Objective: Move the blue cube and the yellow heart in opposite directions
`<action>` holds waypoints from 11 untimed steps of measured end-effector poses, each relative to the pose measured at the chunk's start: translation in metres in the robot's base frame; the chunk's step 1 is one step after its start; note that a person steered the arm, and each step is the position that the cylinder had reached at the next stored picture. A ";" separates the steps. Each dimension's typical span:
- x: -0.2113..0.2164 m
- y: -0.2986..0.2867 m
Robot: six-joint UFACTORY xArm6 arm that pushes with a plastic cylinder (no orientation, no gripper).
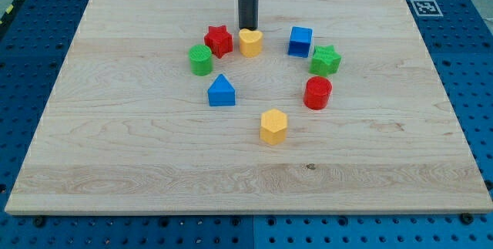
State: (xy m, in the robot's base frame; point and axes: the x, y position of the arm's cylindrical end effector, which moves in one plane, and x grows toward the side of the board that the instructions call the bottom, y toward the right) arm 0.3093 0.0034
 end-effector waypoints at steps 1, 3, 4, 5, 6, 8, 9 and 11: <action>0.005 0.024; 0.029 0.059; 0.048 0.059; 0.061 0.039; 0.061 0.020; 0.047 -0.032; 0.039 -0.037; 0.069 -0.040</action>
